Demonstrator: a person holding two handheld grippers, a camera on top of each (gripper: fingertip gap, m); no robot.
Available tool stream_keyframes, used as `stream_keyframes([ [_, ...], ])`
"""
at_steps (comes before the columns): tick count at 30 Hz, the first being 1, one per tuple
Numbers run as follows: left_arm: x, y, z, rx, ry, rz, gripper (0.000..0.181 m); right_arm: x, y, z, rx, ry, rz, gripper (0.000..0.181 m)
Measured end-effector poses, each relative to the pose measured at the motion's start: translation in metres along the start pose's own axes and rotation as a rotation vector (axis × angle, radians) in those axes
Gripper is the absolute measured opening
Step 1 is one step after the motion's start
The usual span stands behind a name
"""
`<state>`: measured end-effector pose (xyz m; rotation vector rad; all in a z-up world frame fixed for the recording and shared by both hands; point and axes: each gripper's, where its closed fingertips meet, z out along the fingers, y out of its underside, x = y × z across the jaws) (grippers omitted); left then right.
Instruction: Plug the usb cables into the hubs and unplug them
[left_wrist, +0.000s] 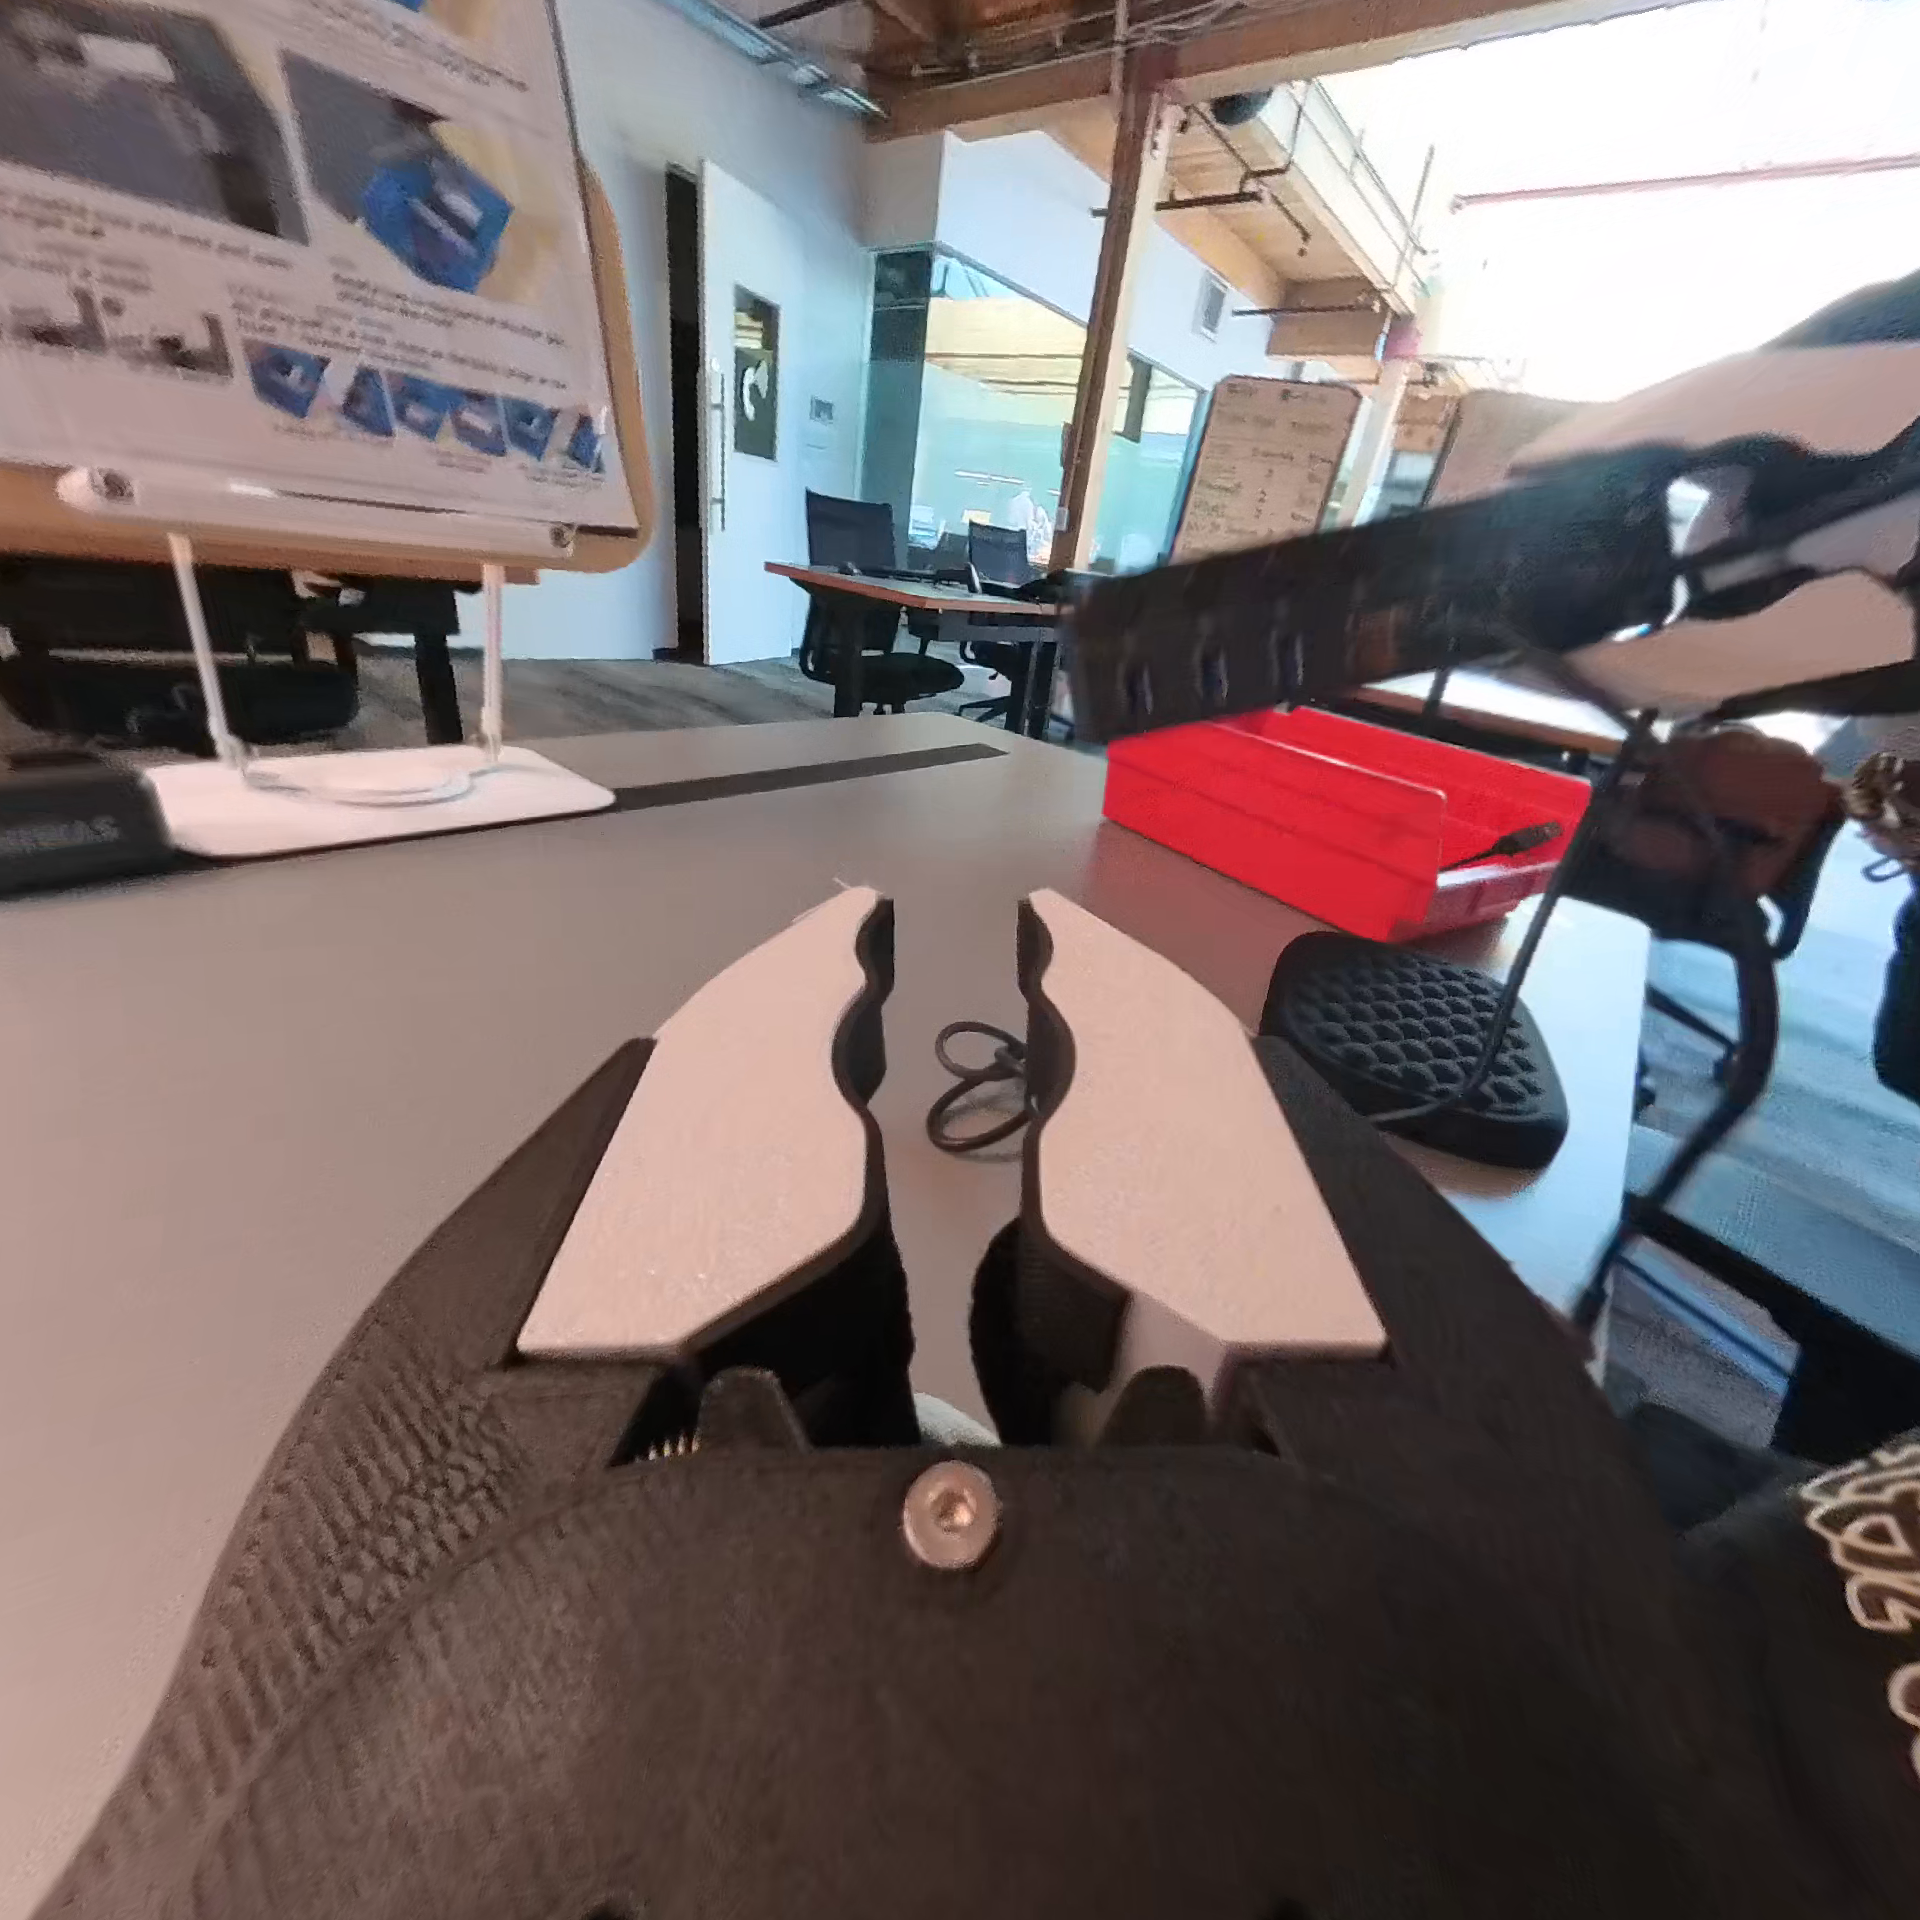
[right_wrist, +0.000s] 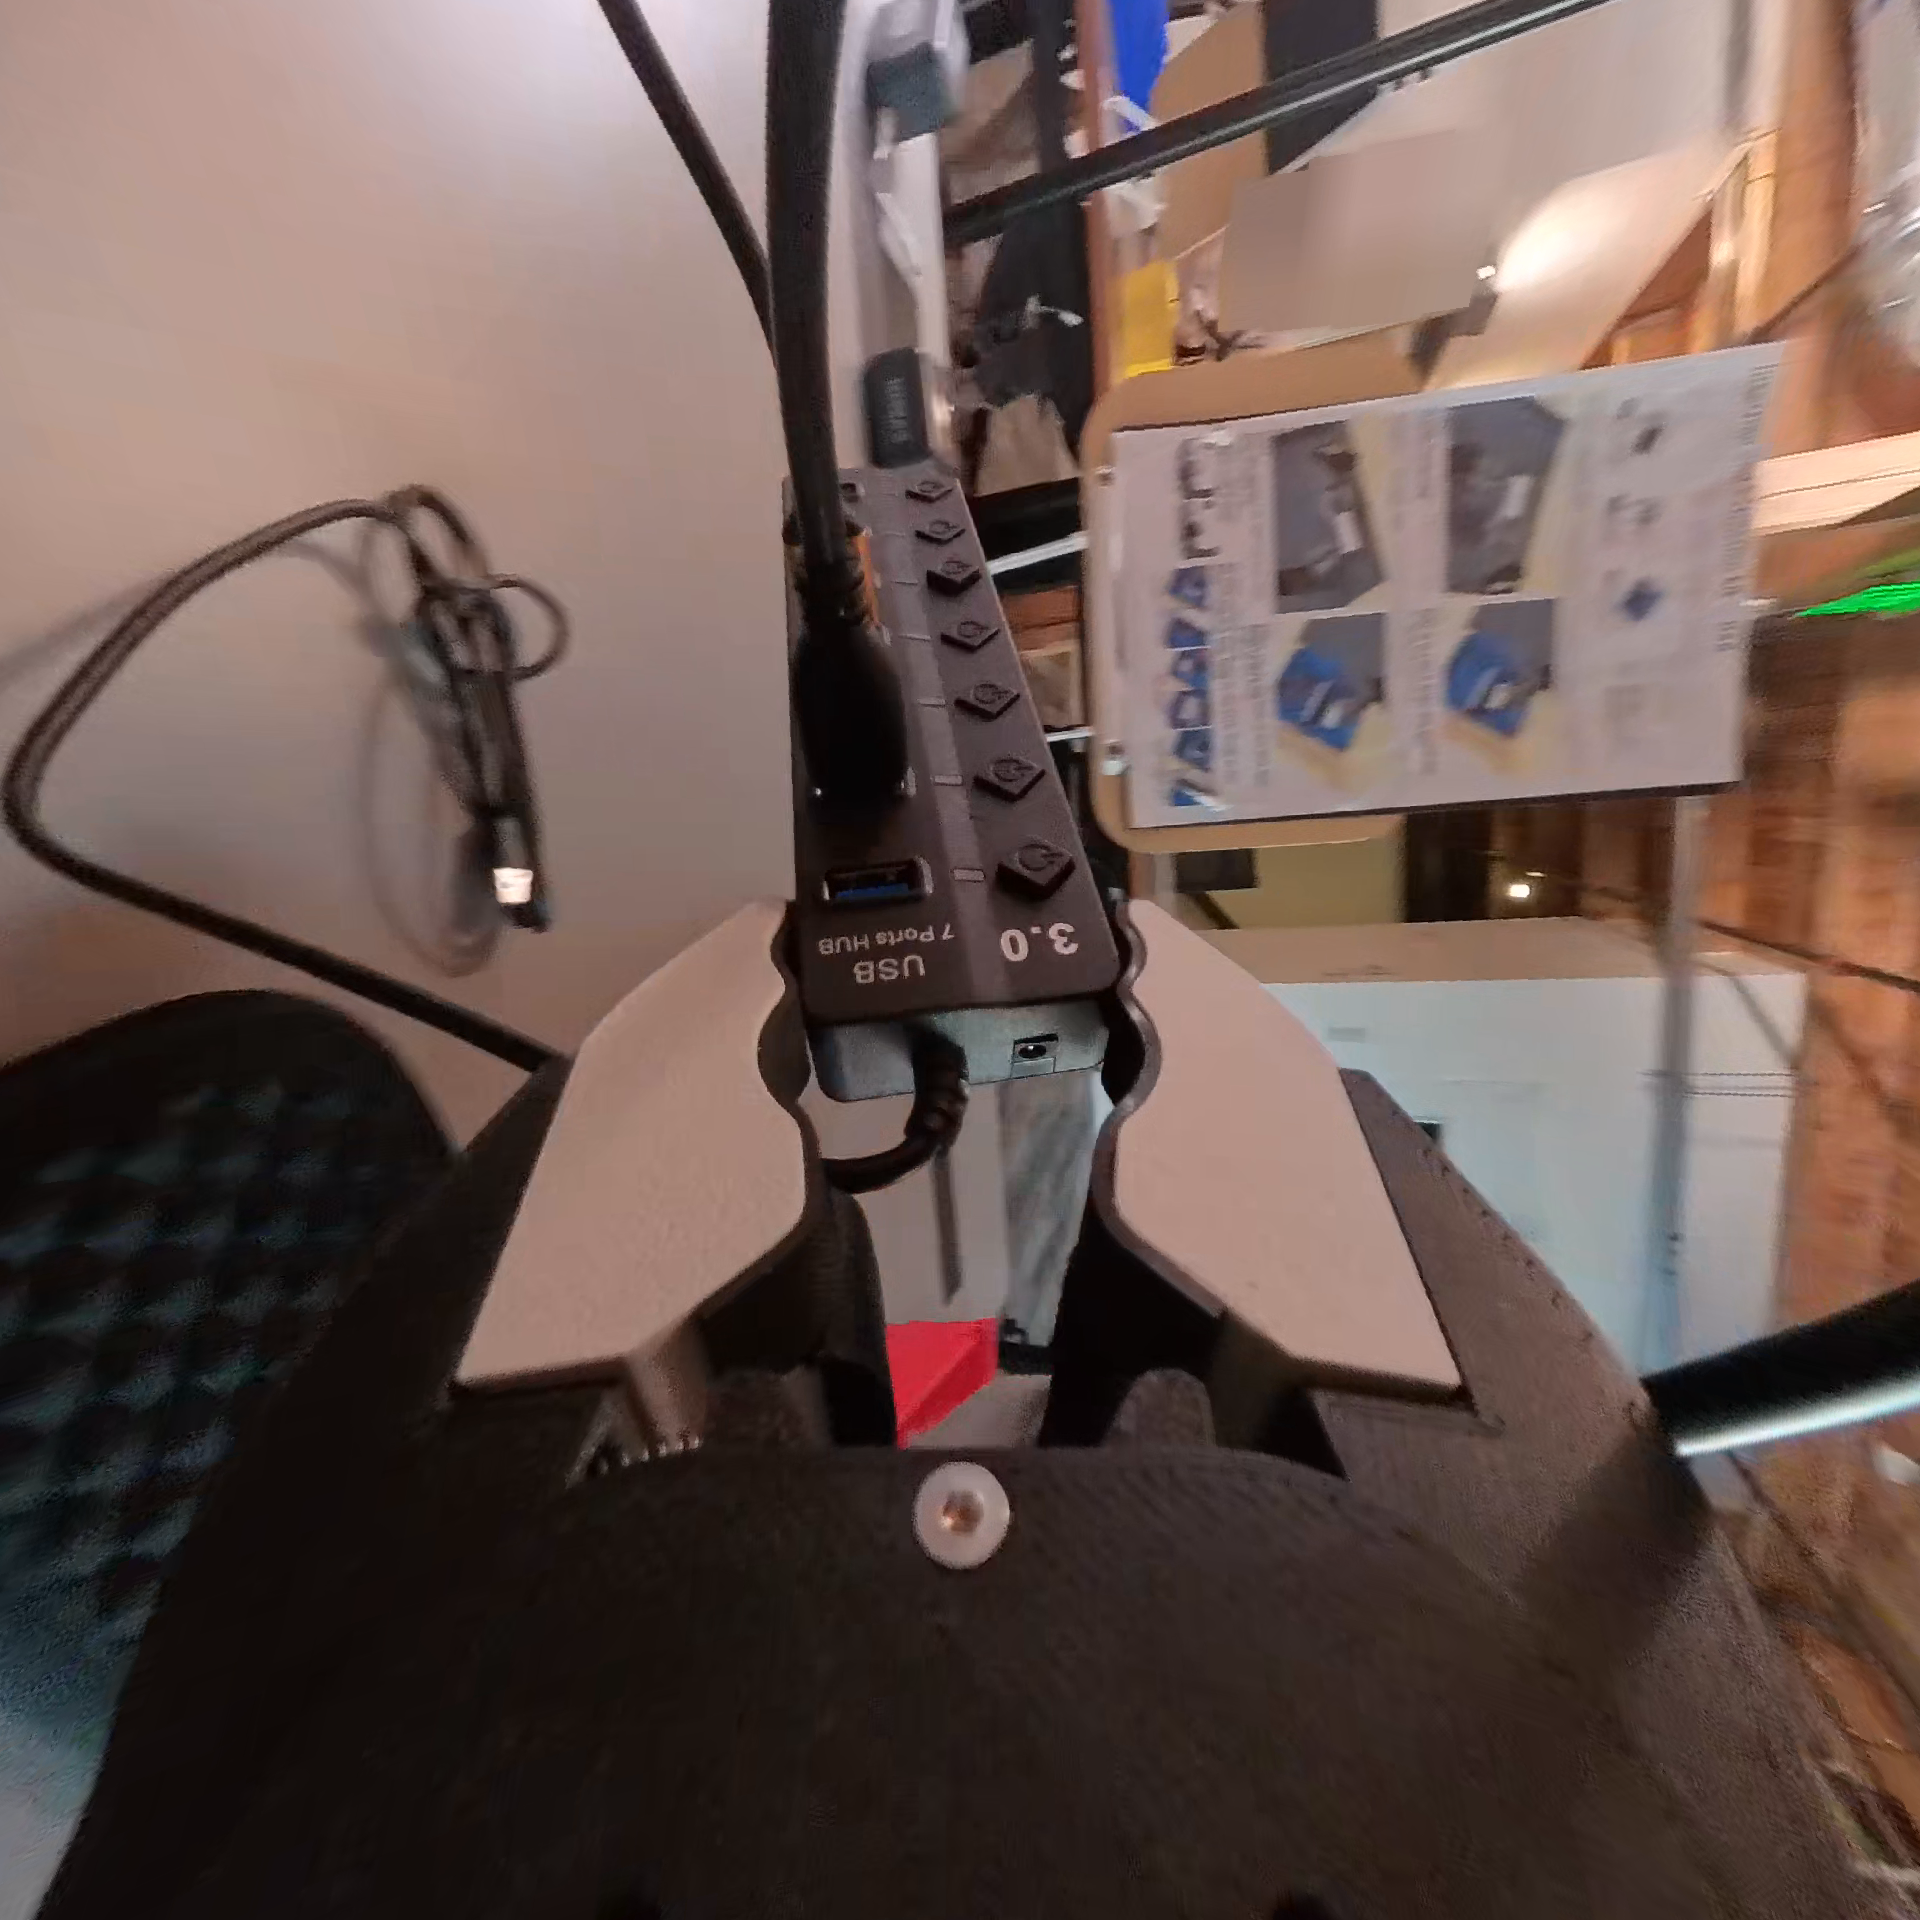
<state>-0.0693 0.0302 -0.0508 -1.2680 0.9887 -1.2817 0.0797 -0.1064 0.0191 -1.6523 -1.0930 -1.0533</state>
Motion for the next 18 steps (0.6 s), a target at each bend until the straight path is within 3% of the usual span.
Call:
stream_keyframes([
  [5, -0.003, 0.000, -0.001, 0.022, 0.000, -0.023, 0.022, 0.070, -0.004, 0.006, 0.002, 0.128, -0.048, 0.055],
  [9, -0.005, -0.002, -0.003, 0.041, 0.007, -0.043, 0.022, 0.135, 0.010, 0.002, -0.042, 0.255, -0.039, 0.055],
  [18, -0.006, -0.002, -0.003, 0.045, 0.017, -0.066, 0.022, 0.280, 0.073, -0.053, -0.155, 0.539, 0.107, 0.055],
])
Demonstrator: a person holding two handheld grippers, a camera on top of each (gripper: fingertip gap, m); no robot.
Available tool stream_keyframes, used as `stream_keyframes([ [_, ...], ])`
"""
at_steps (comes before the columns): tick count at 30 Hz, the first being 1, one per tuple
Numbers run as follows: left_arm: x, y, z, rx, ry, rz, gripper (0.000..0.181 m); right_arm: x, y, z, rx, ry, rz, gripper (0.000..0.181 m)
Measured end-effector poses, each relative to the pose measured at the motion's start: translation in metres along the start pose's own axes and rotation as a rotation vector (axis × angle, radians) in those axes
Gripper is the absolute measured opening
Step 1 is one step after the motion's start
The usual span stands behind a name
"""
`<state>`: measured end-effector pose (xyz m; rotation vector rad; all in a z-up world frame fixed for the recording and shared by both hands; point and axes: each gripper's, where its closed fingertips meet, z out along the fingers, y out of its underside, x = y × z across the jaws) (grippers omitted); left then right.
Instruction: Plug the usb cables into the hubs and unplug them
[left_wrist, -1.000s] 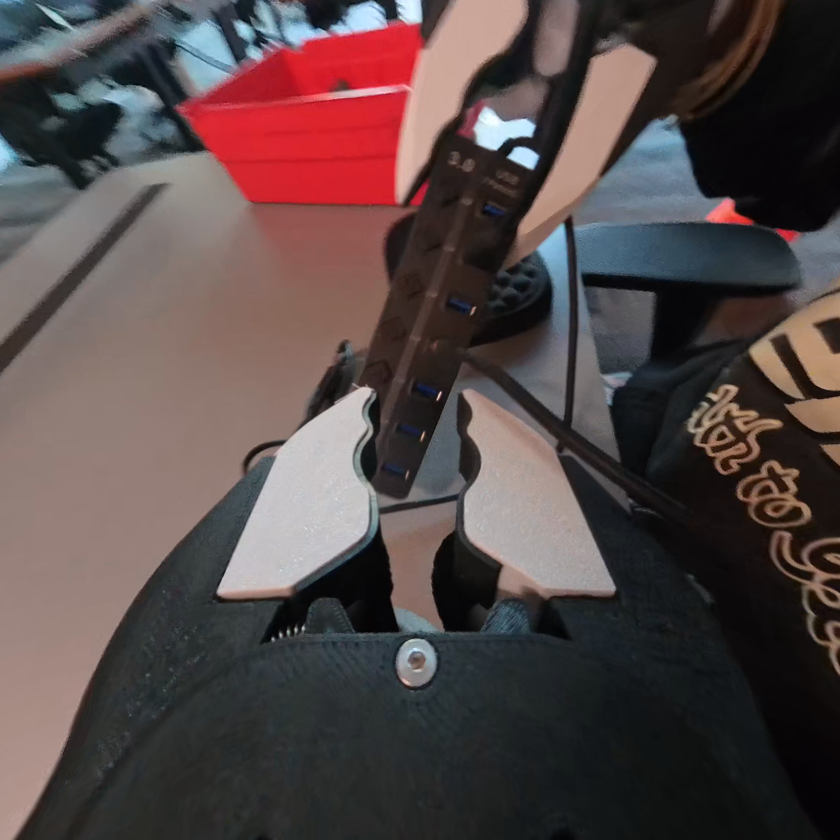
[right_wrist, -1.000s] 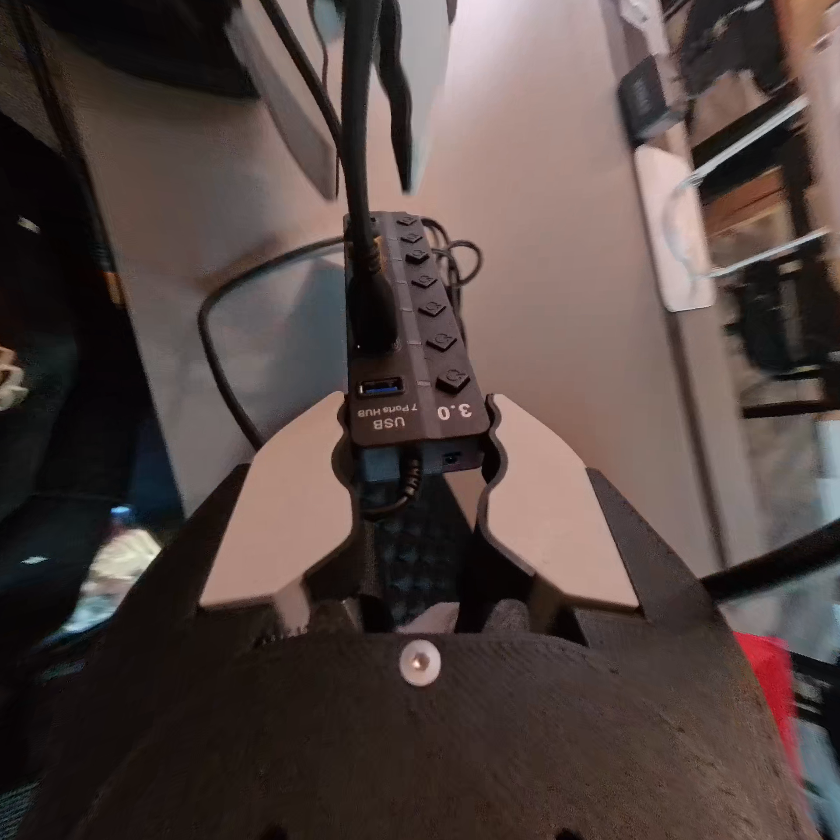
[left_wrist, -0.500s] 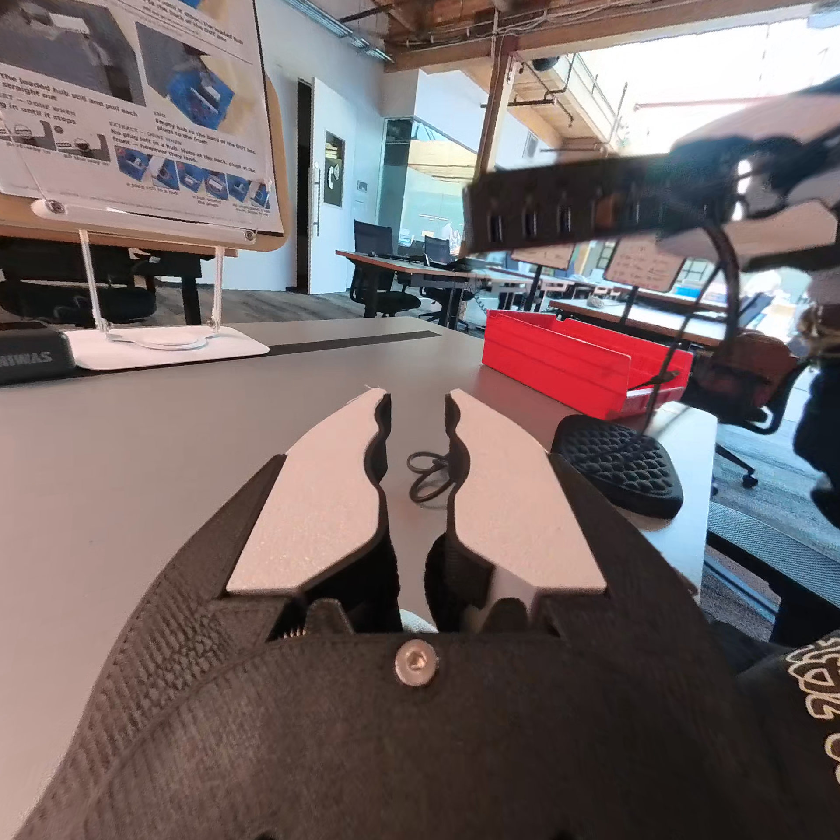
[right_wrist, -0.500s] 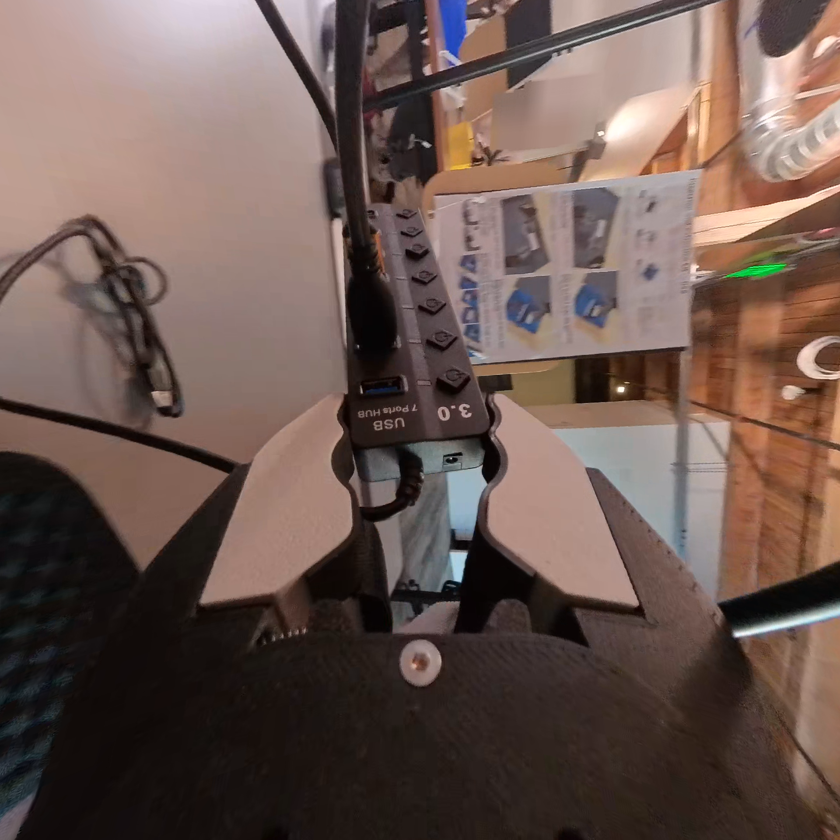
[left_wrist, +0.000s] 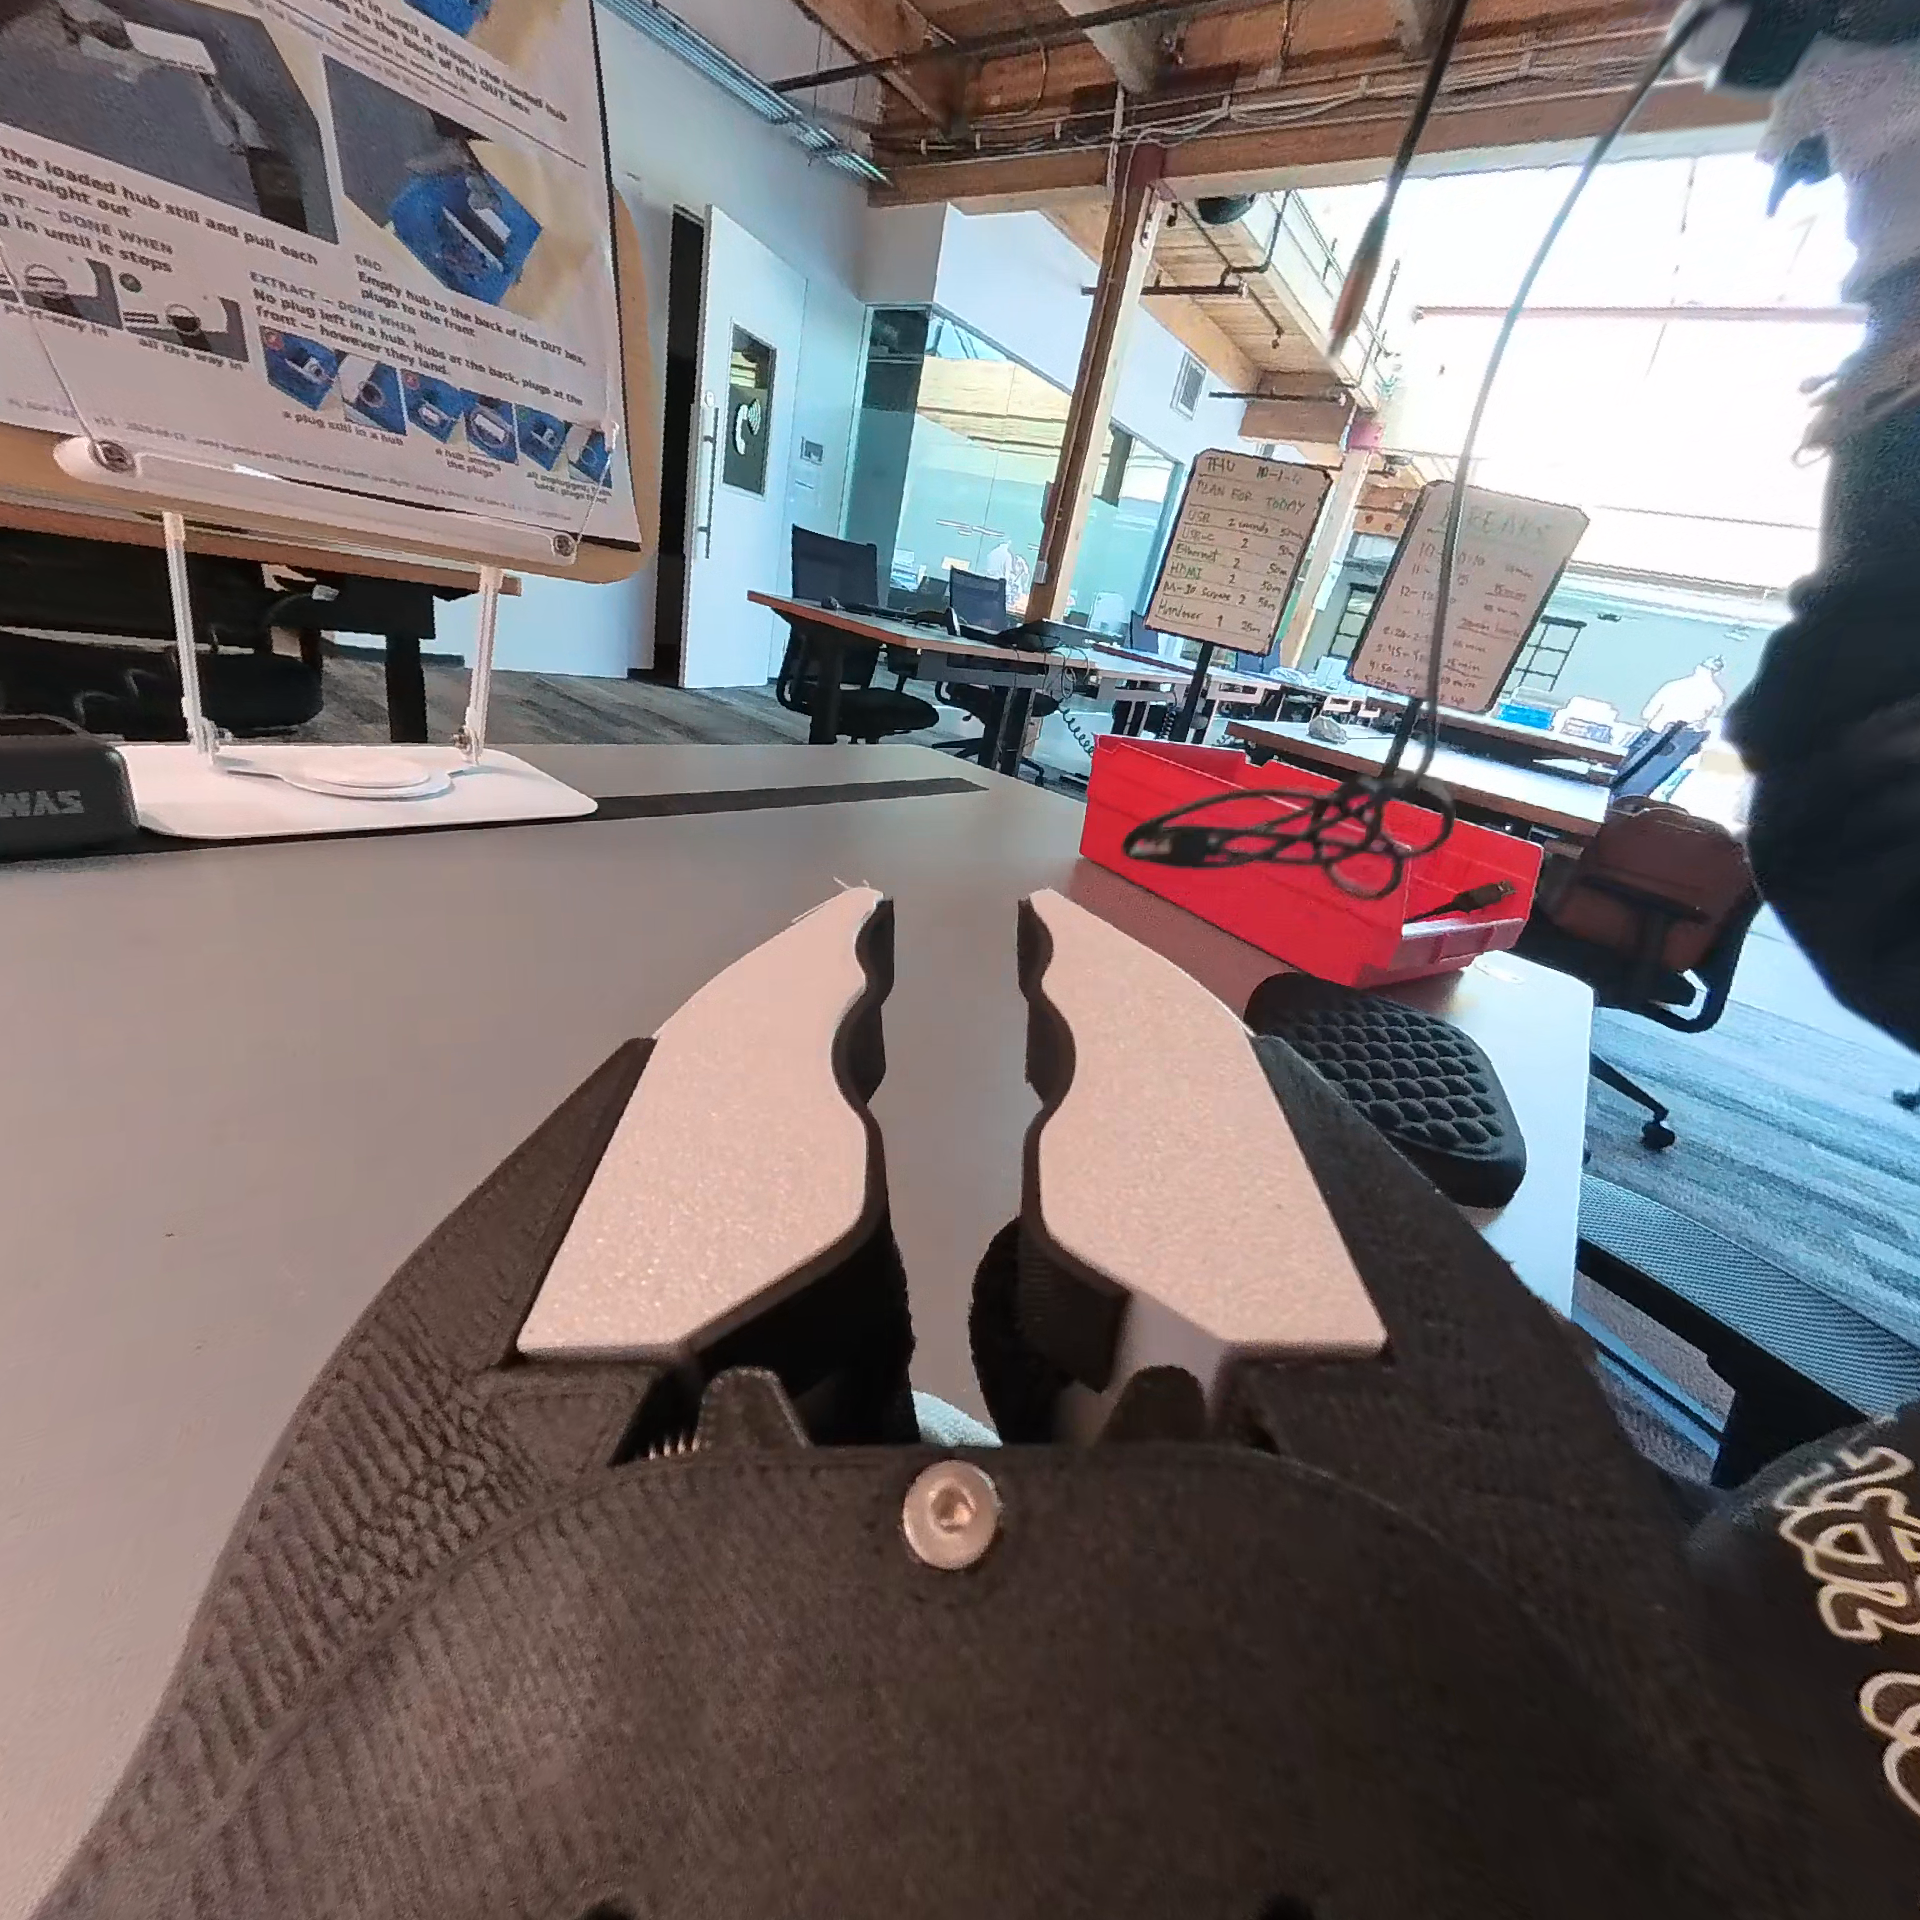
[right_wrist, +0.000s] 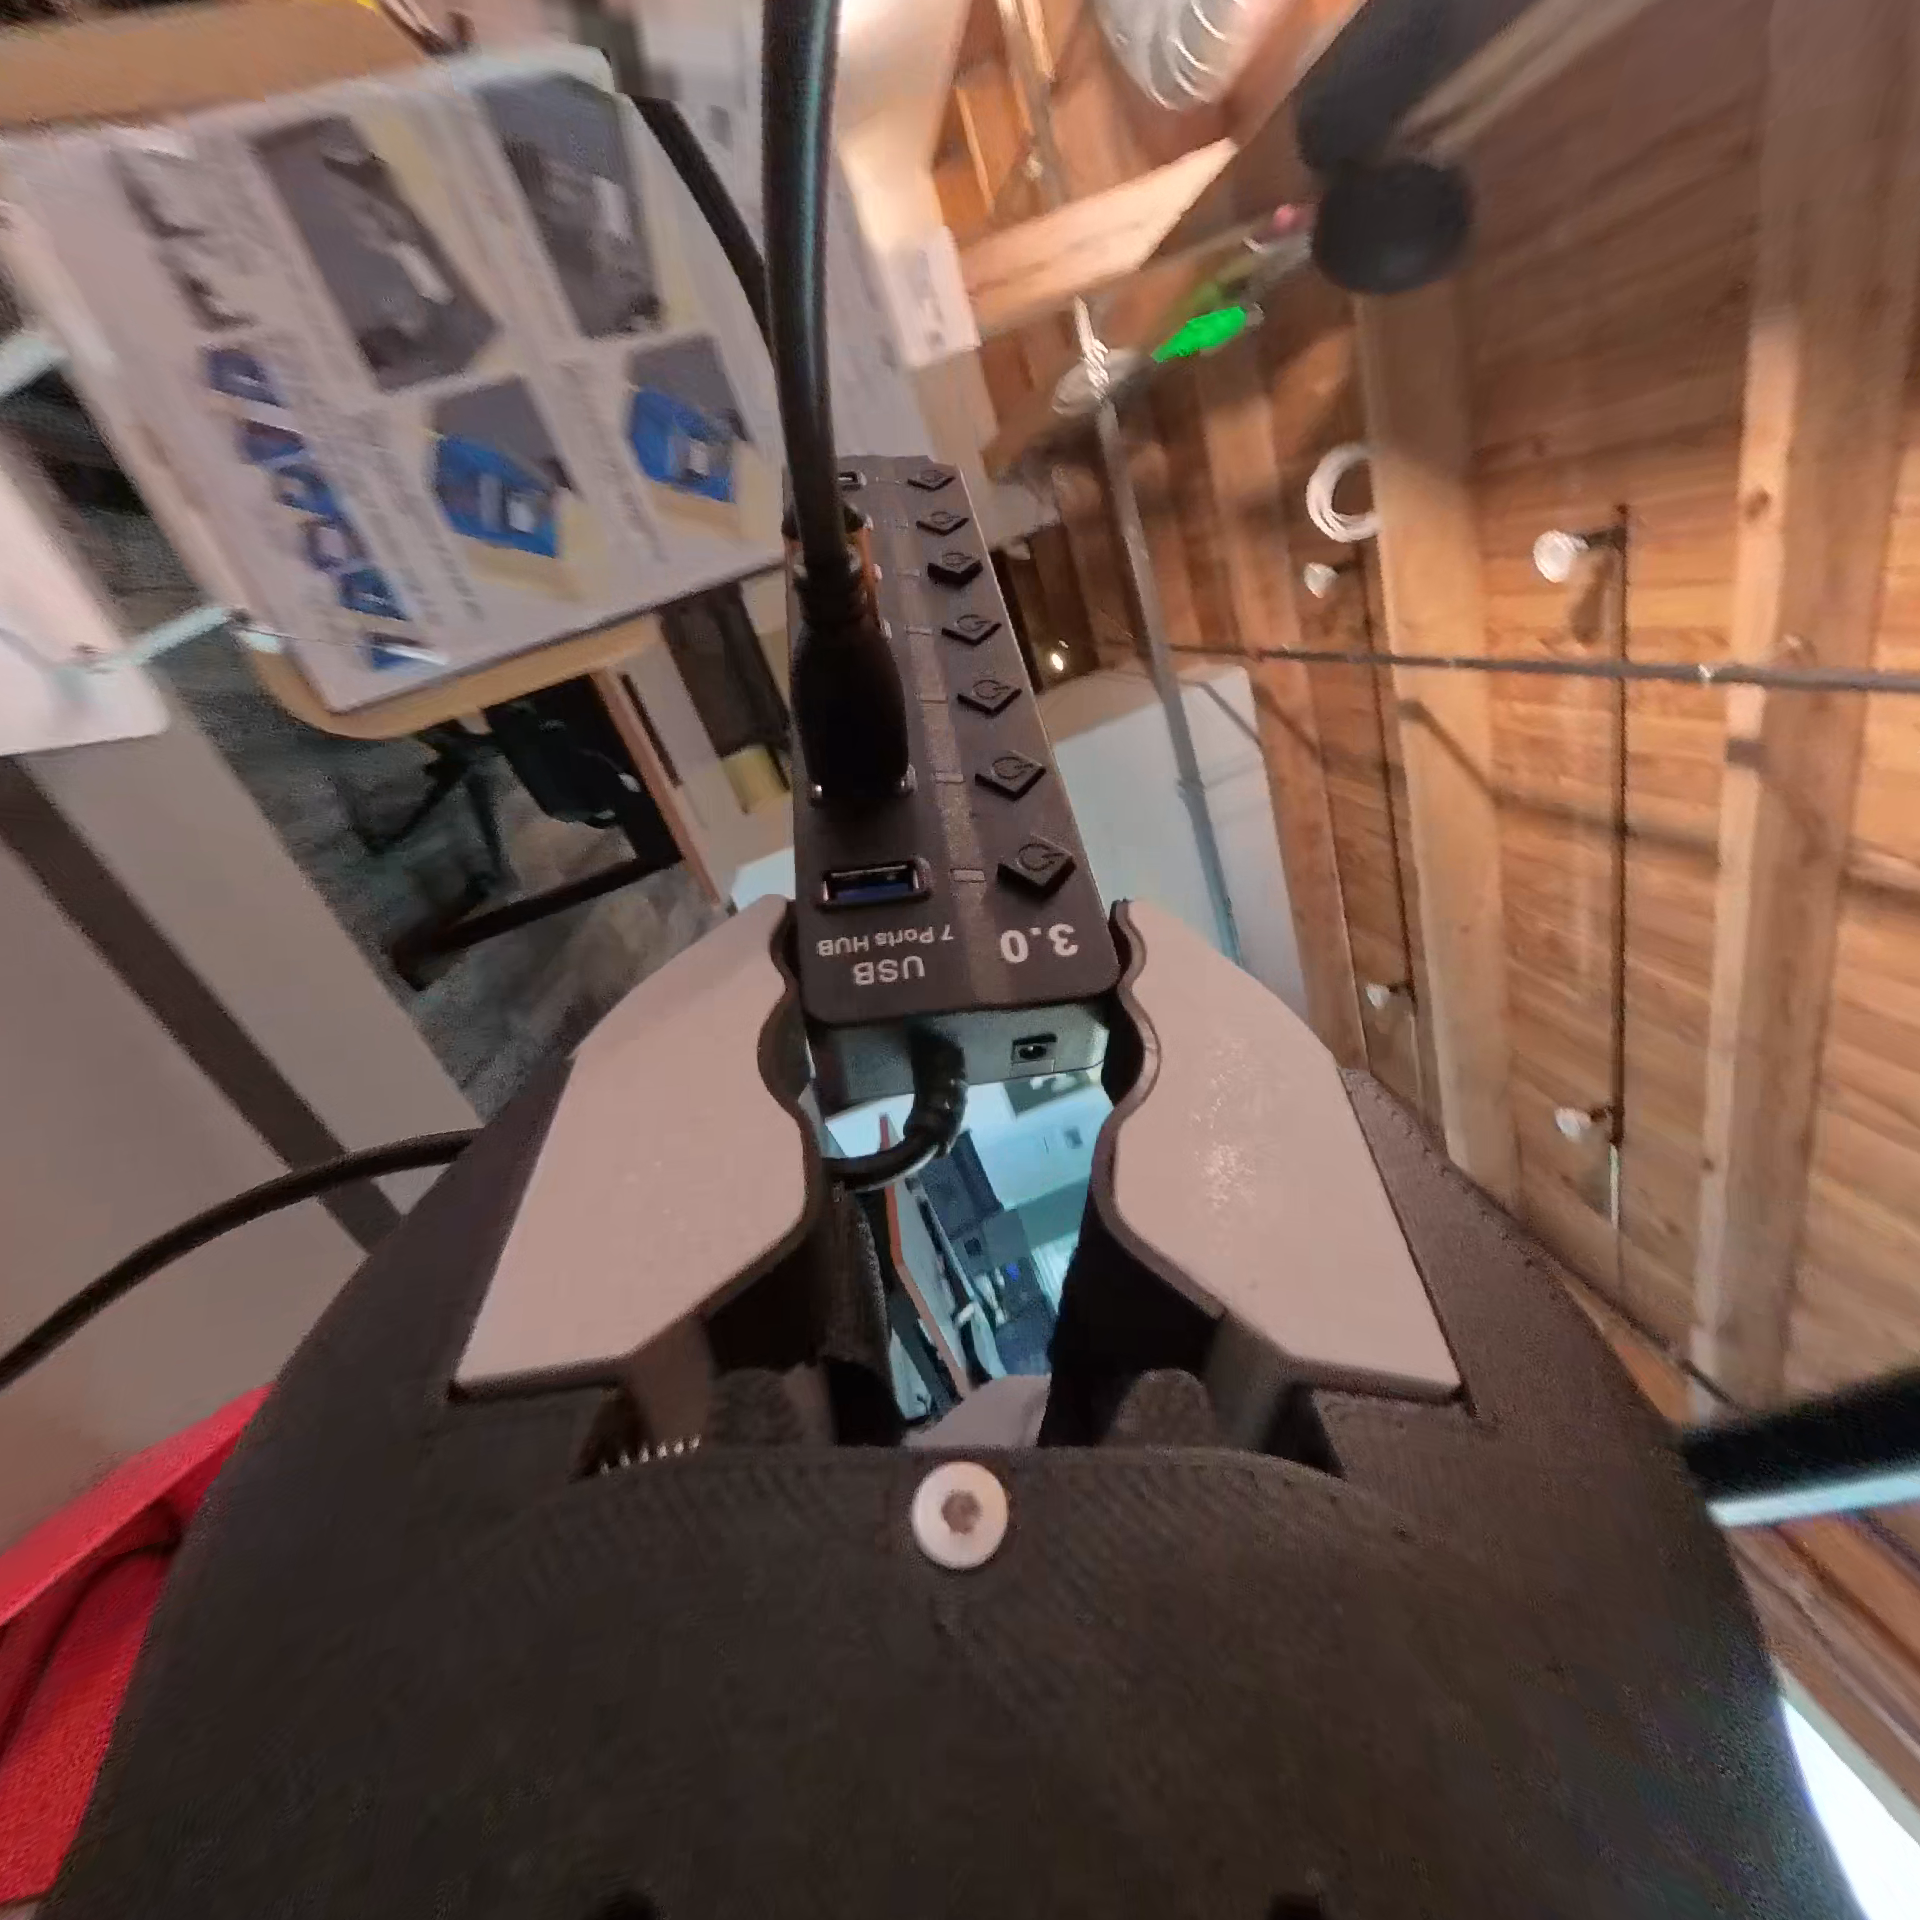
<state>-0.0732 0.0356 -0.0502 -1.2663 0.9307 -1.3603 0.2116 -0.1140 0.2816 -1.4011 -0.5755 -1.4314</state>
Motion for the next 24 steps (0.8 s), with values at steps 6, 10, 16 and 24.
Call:
stream_keyframes([
  [6, 0.000, 0.001, 0.001, -0.005, 0.001, -0.003, 0.022, 0.084, 0.060, -0.007, -0.136, 0.180, 0.108, 0.055],
  [10, 0.000, 0.002, 0.001, -0.009, 0.001, -0.002, 0.022, 0.112, 0.102, -0.018, -0.212, 0.230, 0.155, 0.055],
  [16, 0.000, 0.003, 0.002, -0.018, 0.000, -0.001, 0.022, 0.129, 0.156, -0.033, -0.348, 0.308, 0.217, 0.055],
  [24, 0.001, 0.004, 0.002, -0.023, 0.001, 0.004, 0.022, 0.068, 0.208, -0.026, -0.485, 0.196, 0.198, 0.055],
])
